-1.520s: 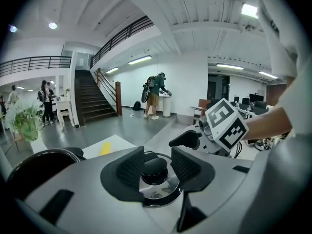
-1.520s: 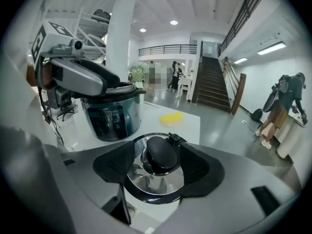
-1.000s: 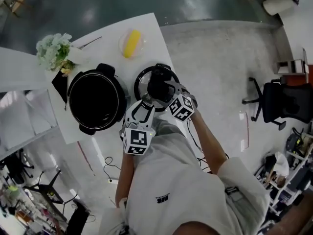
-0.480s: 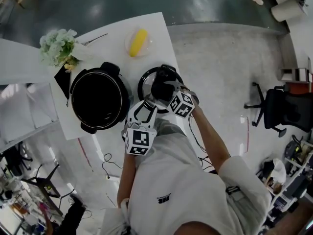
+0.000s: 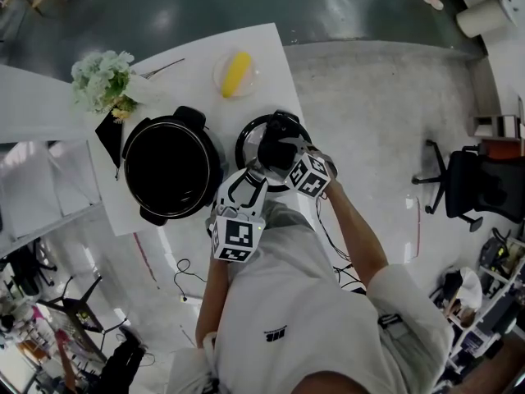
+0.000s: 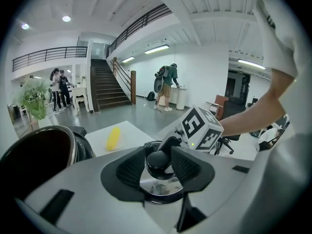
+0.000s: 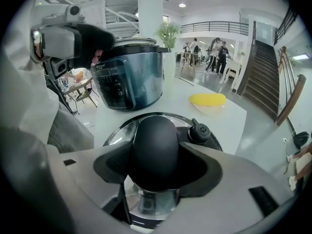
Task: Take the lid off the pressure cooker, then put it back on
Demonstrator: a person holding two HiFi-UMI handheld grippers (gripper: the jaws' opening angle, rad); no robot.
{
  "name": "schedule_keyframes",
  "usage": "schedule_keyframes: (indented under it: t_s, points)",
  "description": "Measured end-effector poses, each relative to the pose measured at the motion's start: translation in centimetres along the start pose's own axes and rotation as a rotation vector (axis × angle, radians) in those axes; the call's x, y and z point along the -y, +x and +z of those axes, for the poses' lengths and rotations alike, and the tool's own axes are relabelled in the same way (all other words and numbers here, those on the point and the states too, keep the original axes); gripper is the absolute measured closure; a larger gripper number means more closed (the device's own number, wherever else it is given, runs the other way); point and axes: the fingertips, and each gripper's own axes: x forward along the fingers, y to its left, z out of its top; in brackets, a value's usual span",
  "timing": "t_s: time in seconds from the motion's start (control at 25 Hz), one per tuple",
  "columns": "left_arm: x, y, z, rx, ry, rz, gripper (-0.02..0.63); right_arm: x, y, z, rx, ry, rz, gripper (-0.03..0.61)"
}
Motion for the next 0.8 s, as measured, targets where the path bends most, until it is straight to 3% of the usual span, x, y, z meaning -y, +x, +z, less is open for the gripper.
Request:
schedule_keyframes:
  t_s: [0.48,0.8]
  points:
    - [-0.5,-1.4,1.1,0.036,0.01,-0.016,0.436,0.2,-1.6,0.2,0.023,0.083,-0.013,0.302]
    - [-0.7,-2.6,2.7,0.07,0.026,-0.016,0.436,0.4,-5.0,2.0,0.043,0.087,-0.029,0.302]
